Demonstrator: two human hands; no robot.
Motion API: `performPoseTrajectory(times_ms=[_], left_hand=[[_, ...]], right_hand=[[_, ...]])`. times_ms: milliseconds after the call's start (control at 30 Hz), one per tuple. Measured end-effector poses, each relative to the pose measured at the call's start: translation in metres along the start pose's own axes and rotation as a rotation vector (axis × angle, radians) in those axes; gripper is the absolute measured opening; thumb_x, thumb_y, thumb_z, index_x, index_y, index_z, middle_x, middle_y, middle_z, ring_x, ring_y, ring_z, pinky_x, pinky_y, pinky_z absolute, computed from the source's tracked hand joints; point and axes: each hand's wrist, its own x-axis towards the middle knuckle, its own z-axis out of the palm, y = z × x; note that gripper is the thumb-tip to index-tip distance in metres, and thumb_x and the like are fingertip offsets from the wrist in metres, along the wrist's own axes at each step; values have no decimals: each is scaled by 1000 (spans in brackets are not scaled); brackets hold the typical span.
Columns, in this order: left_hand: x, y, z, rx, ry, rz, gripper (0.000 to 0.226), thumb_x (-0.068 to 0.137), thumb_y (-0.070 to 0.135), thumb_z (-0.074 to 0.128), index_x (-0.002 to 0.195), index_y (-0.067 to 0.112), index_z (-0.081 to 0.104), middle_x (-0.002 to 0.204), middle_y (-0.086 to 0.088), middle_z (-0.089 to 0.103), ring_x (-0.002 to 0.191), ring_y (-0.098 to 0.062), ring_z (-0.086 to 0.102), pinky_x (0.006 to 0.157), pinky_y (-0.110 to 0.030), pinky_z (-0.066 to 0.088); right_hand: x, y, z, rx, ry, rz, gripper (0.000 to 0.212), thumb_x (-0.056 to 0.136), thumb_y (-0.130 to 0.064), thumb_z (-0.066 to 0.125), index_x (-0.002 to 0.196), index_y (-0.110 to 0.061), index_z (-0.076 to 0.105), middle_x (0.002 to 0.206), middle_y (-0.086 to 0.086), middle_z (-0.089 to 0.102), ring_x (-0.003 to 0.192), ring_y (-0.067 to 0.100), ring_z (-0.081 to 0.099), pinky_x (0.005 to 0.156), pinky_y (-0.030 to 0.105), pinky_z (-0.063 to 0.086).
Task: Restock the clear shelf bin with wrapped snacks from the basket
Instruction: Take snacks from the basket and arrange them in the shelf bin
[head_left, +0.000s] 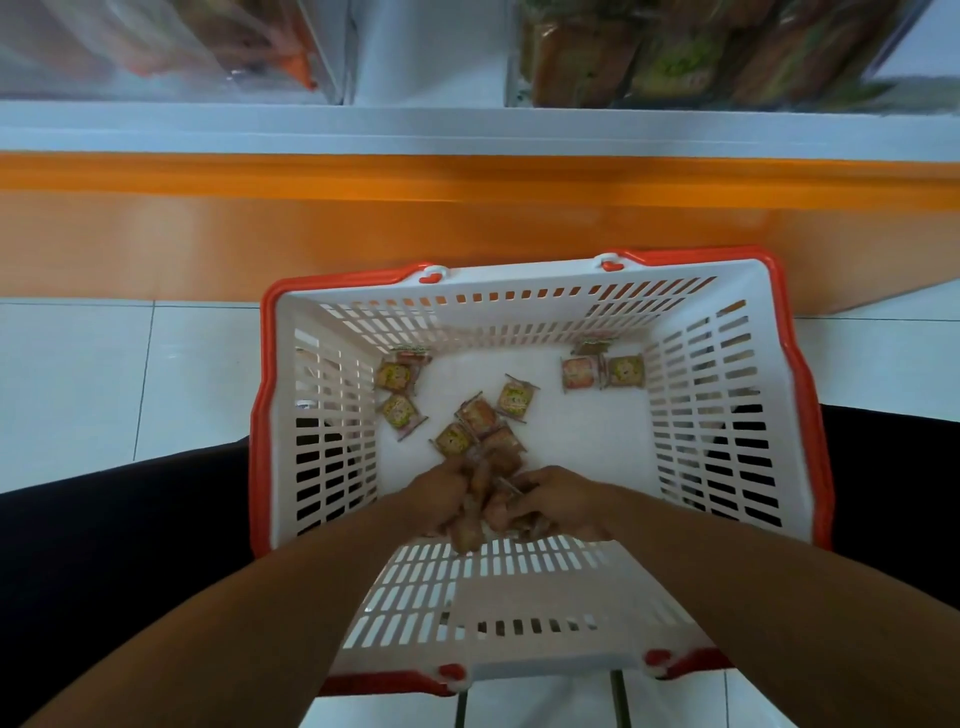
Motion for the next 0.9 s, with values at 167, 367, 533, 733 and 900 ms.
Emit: performPoseTrajectory(times_ms=[167, 367, 533, 733, 900], left_hand=[[-11, 14, -7, -337, -199, -159, 76, 77, 80, 58, 119, 17, 67, 122, -12, 63, 114, -33, 62, 93, -47, 56], [-40, 51, -23, -265, -311, 35, 49, 80, 50, 71, 117, 17, 73, 120, -9, 71, 91, -26, 68, 77, -36, 55], [-96, 94, -36, -481, -541, 322, 43, 86, 37, 64, 119, 11, 72, 113, -19, 70, 96, -34, 67, 81, -43, 55], [-188, 160, -44, -513, -547, 468, 32, 61, 36, 79, 88, 18, 80, 84, -8, 69, 60, -18, 61, 48, -21, 44], [-276, 202, -50, -376, -395, 526, 27, 74, 30, 73, 89, 8, 74, 80, -8, 62, 56, -20, 56, 34, -18, 36]], right_hand=[[-8, -19, -2, 55, -30, 8, 36, 78, -12, 81, 112, -16, 69, 112, 13, 73, 102, 30, 71, 77, 38, 60], [-64, -74, -18, -73, -17, -74, 43, 79, -16, 83, 119, -14, 69, 110, 10, 74, 96, 27, 73, 74, 36, 59], [-156, -139, -14, -164, -46, -243, 31, 88, -19, 74, 118, -19, 67, 99, 0, 76, 87, 13, 74, 66, 27, 58], [-262, -176, 10, -245, 155, -514, 29, 85, -18, 77, 109, -27, 64, 106, 0, 76, 100, 14, 71, 83, 28, 58], [-345, -196, 16, -514, 255, -732, 59, 80, -31, 78, 135, -24, 56, 136, -11, 59, 124, 5, 55, 107, 29, 42]])
